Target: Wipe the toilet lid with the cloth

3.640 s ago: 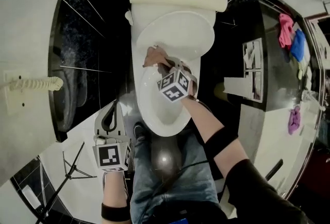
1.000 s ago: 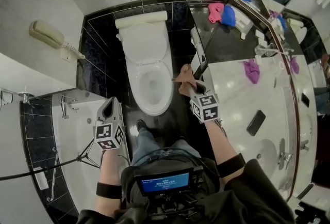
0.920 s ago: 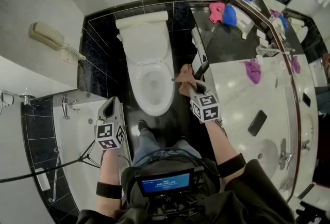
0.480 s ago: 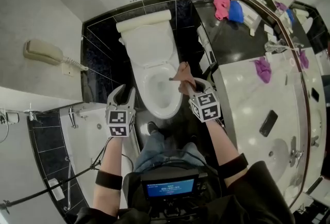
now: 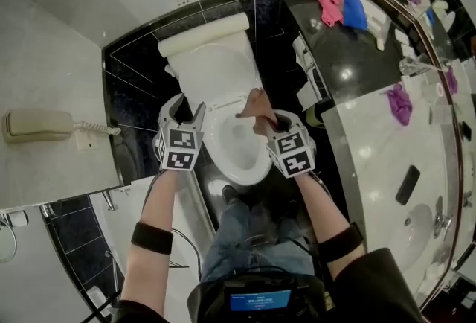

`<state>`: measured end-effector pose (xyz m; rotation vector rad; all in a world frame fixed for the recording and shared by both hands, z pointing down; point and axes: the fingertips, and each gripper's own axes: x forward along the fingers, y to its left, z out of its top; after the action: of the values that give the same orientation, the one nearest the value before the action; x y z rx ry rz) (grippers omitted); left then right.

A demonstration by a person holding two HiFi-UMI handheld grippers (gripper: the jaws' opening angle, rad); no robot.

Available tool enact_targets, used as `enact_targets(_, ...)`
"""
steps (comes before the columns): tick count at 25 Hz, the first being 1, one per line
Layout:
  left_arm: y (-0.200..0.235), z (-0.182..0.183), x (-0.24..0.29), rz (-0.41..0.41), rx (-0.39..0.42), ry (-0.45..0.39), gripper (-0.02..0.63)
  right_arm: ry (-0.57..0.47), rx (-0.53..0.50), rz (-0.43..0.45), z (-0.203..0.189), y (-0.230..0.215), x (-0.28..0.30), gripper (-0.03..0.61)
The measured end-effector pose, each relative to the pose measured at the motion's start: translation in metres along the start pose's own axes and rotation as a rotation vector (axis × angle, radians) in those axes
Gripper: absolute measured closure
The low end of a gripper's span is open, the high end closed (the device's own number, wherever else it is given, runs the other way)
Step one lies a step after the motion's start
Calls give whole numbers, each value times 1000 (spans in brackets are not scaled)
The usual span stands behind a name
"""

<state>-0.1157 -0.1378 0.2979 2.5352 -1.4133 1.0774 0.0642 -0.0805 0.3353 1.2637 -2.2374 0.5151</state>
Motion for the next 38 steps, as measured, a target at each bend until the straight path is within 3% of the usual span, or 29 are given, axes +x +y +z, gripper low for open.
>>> enact_targets(9,50,-5,135,-20,255,46,381,34,-41,14,15,3,105,497)
enact_targets(18,72,-4,224,-59,451,103,382,48,-19,-25,17,-17,166,497)
enact_targets(26,78,-18,260,-119,519,173,390,55,-5,-34,12,-27,182,497)
enact_targets(28,76,-20,265,-134,514,183,422,60,-5,-33,8,-27,181,497)
enact_targets(31,77,-23,268,-141,510,200,535,64,-5,-33,3,-30,179,497)
enact_targets(38,74,-23,262,-104,546,195,540,78,6,-39,-12,-35,172,497)
